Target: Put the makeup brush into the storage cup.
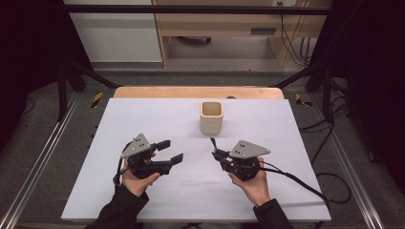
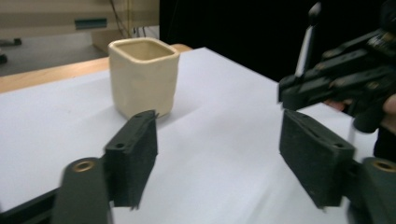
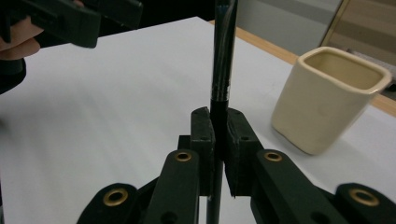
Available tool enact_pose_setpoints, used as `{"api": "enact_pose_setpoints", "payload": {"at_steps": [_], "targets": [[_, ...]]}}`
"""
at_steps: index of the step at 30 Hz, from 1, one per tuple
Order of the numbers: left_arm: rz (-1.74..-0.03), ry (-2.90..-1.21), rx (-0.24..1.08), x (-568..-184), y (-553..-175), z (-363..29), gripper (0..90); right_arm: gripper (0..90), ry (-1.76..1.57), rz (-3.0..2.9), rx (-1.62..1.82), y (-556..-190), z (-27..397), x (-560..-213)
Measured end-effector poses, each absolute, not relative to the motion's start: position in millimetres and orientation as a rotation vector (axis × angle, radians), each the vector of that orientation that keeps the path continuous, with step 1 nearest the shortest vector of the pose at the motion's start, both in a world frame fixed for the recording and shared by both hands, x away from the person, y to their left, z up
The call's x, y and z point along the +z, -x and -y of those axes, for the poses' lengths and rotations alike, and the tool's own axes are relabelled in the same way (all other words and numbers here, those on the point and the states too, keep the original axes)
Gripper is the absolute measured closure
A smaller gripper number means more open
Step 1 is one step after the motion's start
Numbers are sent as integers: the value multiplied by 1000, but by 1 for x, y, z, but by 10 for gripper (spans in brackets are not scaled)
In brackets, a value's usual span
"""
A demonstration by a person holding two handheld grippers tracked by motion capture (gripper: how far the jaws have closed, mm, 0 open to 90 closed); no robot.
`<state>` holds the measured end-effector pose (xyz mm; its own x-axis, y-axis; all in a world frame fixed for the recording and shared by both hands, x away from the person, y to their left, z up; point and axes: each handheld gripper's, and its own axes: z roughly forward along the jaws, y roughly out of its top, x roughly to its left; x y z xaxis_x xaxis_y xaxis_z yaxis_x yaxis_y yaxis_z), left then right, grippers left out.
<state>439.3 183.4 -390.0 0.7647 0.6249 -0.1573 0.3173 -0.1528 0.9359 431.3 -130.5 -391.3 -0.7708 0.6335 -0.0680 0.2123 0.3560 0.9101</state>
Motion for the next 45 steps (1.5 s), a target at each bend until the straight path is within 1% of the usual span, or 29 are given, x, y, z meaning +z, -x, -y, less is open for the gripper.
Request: {"api": "enact_pose_setpoints", "payload": {"at_steps": [3, 5, 9, 12, 16, 26, 37, 45], "targets": [[-765, -1774, 328, -393, -440, -192, 207, 834, -754, -2191, 1404, -432, 135, -387], [-779, -1776, 340, -394, -440, -199, 198, 833, -760, -2178, 1414, -433, 138, -384], [-794, -1773, 360, -393, -438, -211, 160, 833, -783, -2141, 1452, -436, 144, -377], [-810, -1774, 377, -394, -437, -221, 113, 833, -808, -2115, 1474, -439, 149, -371], [-840, -1771, 400, -398, -435, -233, 83, 833, -839, -2085, 1498, -442, 153, -366], [-893, -1765, 461, -406, -430, -261, 71, 833, -918, -2010, 1550, -457, 157, -358], [-922, -1785, 483, -417, -433, -276, 48, 832, -950, -1924, 1588, -476, 149, -346], [-934, -1792, 505, -421, -435, -283, 33, 832, -984, -1883, 1589, -489, 147, -347]]}}
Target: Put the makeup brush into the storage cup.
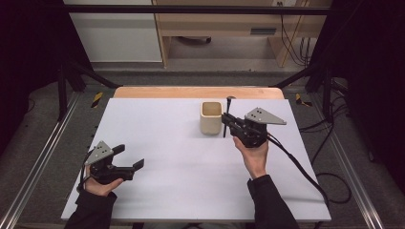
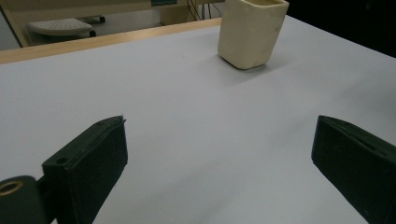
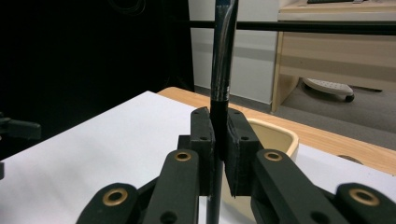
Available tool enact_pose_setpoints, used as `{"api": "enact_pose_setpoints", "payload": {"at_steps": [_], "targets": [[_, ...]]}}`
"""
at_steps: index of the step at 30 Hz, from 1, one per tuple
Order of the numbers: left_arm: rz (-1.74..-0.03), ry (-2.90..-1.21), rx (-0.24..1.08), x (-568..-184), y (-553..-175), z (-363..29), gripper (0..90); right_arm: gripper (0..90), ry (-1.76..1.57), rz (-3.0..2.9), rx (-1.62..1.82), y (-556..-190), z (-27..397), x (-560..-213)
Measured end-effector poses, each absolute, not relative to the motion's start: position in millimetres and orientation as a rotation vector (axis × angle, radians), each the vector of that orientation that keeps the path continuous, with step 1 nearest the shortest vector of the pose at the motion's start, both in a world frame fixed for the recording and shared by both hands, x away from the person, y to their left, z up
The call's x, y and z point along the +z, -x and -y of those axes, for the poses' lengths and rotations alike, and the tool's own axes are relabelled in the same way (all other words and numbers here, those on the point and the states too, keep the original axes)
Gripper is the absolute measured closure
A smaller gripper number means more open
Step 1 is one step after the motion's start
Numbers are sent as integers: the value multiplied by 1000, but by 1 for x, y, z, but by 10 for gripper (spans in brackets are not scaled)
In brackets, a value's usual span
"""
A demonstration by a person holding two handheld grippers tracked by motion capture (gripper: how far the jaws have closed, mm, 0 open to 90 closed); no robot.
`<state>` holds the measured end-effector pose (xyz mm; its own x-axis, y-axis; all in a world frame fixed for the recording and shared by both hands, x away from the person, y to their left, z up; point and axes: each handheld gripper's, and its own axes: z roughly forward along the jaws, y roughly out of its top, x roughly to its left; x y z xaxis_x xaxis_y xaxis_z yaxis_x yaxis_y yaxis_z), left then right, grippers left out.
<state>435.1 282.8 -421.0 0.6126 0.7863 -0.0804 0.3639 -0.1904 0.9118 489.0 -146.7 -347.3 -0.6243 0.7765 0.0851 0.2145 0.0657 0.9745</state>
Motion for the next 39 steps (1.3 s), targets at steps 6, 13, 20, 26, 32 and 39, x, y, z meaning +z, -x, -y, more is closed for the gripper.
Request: {"api": "enact_pose_setpoints", "payload": {"at_steps": [6, 13, 20, 26, 32, 39], "targets": [[-927, -1795, 513, -423, -436, -286, 32, 832, -1003, -1869, 1575, -499, 146, -346], [-932, -1803, 514, -425, -438, -287, 32, 832, -1026, -1842, 1574, -511, 143, -344], [-937, -1810, 512, -427, -438, -286, 33, 832, -1045, -1826, 1571, -525, 139, -341], [-941, -1811, 507, -428, -439, -286, 33, 832, -1066, -1802, 1564, -538, 137, -340], [-941, -1807, 500, -429, -439, -285, 34, 832, -1088, -1775, 1553, -551, 137, -337], [-939, -1811, 499, -429, -439, -285, 35, 832, -1101, -1753, 1554, -561, 133, -336]]}}
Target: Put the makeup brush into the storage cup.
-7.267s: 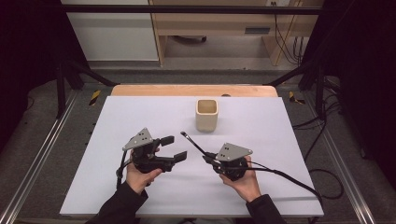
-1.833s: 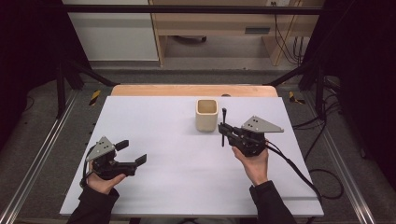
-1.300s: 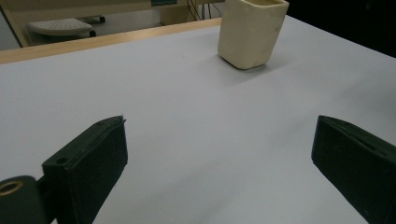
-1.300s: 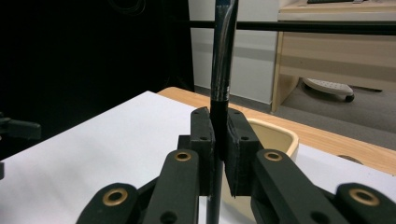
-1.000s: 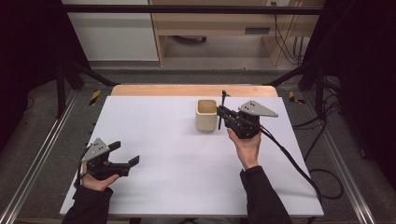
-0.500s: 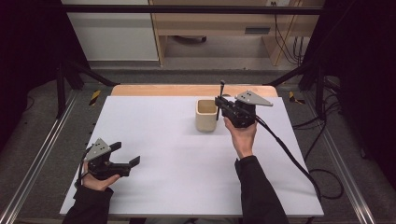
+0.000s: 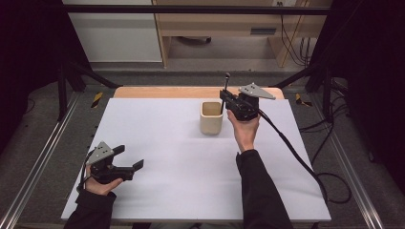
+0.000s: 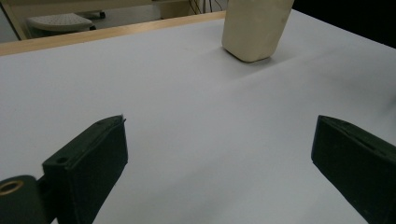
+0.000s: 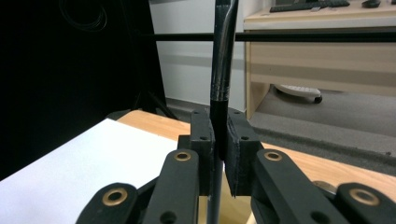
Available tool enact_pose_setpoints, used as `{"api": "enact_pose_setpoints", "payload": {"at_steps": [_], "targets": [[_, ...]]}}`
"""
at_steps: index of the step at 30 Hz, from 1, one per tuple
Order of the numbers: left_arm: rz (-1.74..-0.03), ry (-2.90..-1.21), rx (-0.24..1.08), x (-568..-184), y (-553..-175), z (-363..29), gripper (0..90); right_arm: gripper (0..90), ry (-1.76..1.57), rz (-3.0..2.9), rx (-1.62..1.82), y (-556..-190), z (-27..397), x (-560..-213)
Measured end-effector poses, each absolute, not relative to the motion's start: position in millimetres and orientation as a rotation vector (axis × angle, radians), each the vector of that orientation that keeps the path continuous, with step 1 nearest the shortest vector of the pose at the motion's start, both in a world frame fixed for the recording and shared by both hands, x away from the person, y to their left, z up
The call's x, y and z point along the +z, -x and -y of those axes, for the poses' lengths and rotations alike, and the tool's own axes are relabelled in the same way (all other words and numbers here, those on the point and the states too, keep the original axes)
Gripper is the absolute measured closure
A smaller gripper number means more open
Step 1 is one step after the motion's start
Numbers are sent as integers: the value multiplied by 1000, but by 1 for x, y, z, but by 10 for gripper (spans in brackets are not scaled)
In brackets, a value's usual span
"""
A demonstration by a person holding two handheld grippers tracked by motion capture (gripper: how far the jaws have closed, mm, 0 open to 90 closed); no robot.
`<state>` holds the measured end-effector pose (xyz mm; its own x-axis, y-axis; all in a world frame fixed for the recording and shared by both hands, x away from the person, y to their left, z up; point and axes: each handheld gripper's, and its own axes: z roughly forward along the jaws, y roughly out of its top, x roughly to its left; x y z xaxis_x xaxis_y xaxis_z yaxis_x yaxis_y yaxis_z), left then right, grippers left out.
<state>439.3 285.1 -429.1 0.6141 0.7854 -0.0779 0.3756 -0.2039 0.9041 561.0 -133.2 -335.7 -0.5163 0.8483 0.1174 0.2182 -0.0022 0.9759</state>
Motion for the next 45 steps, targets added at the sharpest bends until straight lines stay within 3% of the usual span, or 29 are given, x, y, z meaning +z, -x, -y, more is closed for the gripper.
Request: {"api": "enact_pose_setpoints", "payload": {"at_steps": [26, 45], "targets": [[-926, -1818, 498, -430, -439, -283, 37, 832, -1182, -1762, 1492, -600, 121, -366], [-926, -1821, 501, -431, -439, -283, 40, 831, -1238, -1823, 1467, -606, 120, -395]]}}
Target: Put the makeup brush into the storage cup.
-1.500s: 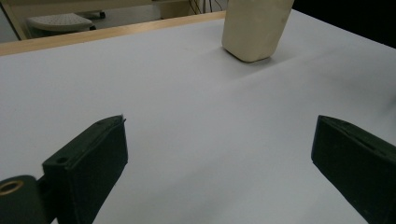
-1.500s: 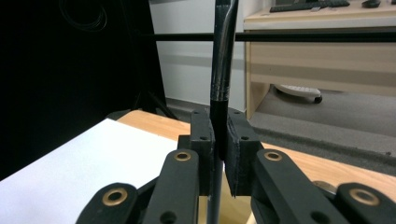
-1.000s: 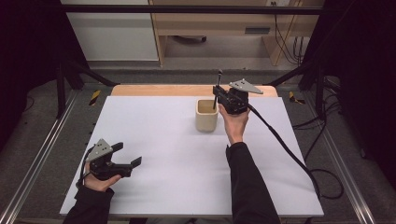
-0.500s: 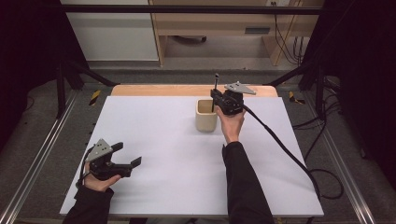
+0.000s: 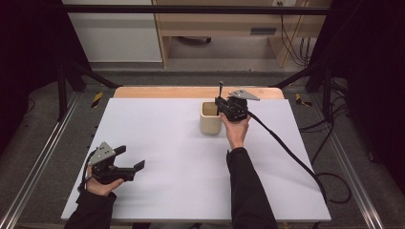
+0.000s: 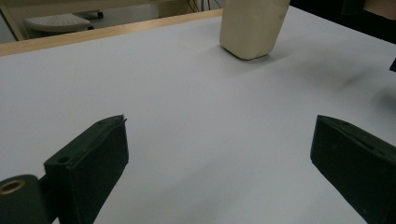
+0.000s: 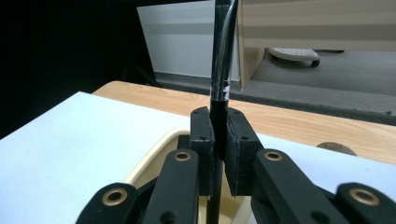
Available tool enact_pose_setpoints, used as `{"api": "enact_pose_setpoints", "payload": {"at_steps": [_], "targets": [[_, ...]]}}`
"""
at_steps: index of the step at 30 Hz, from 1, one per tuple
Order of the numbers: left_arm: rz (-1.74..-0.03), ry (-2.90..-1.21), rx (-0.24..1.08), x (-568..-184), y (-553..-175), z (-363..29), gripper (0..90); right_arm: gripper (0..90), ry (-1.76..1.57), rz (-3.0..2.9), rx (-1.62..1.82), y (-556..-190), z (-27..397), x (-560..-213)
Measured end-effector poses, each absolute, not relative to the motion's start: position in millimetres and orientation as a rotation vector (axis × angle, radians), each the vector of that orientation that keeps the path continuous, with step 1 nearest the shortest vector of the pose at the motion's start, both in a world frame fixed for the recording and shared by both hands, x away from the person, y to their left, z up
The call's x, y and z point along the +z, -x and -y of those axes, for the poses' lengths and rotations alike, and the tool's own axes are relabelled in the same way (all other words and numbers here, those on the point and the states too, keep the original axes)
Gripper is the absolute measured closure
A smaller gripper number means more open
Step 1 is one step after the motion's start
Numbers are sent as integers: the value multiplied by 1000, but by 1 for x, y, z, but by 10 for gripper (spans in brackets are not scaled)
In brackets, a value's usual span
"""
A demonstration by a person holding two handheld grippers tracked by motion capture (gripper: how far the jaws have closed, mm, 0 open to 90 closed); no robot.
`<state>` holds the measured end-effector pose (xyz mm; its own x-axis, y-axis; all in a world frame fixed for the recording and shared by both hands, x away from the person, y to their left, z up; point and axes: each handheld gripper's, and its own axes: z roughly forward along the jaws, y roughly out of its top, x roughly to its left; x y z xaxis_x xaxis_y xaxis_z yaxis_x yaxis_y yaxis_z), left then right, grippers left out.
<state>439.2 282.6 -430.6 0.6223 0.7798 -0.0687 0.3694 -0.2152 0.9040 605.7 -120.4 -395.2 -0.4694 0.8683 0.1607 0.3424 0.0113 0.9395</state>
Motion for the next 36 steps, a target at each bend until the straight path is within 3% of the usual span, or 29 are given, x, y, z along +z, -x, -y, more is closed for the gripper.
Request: {"api": "enact_pose_setpoints", "payload": {"at_steps": [15, 32, 36], "targets": [[-924, -1823, 501, -431, -439, -282, 42, 801, -1247, -1870, 1446, -602, 123, -414], [-921, -1831, 503, -431, -439, -280, 43, 422, -1122, -1819, 1511, -570, 139, -377], [-920, -1827, 501, -431, -439, -280, 43, 368, -1107, -1829, 1521, -562, 142, -370]]}}
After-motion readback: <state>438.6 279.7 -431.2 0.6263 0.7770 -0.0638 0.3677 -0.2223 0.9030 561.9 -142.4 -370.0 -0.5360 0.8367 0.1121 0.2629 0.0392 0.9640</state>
